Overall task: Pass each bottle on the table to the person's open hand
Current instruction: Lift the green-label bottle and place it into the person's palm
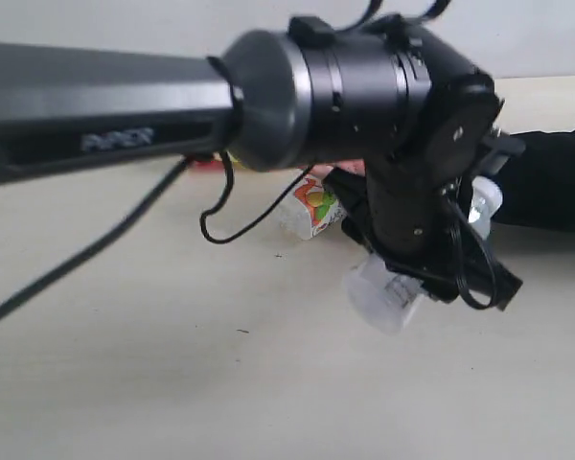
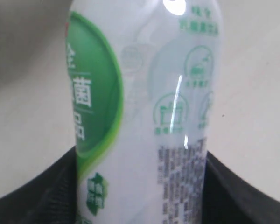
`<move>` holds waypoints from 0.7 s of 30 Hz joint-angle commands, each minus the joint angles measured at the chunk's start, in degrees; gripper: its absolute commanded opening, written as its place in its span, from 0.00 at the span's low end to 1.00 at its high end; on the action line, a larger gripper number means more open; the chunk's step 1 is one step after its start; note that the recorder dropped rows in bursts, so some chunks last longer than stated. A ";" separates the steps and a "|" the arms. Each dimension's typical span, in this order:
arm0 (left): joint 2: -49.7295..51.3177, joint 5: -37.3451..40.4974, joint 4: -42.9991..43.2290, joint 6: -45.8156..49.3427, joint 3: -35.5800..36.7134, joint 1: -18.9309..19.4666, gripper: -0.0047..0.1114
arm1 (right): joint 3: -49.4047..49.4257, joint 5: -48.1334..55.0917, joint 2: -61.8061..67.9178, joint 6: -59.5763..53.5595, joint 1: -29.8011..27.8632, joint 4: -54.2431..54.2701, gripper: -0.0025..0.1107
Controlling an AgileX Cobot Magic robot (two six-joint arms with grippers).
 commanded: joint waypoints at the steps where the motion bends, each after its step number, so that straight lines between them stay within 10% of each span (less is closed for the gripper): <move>1: -6.68 -0.23 1.73 -2.98 -0.34 -0.15 0.04 | 0.26 -0.40 -0.37 0.09 -0.27 -0.10 0.02; 21: -11.36 3.44 4.81 -16.93 -7.74 9.12 0.04 | 0.26 -0.21 -0.37 0.09 -0.27 -0.10 0.02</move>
